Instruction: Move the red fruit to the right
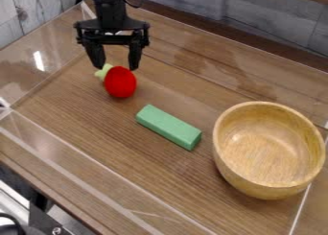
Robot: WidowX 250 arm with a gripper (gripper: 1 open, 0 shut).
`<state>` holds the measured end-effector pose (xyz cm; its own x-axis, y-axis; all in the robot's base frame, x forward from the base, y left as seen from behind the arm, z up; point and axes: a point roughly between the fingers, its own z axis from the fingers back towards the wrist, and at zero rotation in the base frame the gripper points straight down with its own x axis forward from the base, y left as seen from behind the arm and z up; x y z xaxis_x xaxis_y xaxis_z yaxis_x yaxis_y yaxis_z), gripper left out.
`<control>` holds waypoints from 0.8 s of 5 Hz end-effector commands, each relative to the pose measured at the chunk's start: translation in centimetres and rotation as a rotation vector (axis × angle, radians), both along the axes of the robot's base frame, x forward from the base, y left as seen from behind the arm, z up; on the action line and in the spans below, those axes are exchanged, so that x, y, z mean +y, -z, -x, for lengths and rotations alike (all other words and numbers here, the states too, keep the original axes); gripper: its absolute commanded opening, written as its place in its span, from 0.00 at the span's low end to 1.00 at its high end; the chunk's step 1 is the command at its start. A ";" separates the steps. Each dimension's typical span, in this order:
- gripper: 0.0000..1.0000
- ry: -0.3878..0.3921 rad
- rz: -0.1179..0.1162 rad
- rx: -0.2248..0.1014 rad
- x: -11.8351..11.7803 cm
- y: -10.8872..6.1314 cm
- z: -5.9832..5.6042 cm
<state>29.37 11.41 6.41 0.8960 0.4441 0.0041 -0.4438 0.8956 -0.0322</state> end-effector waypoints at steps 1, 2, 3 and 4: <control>1.00 0.031 -0.031 -0.049 -0.1 -2.1 -0.1; 1.00 0.051 -0.038 -0.047 -0.4 -2.4 0.4; 1.00 0.045 -0.045 -0.045 -0.2 -1.6 0.2; 1.00 0.035 -0.052 -0.042 -0.1 -0.7 0.0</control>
<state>28.74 11.28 6.07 0.9059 0.4229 0.0241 -0.4228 0.9062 -0.0079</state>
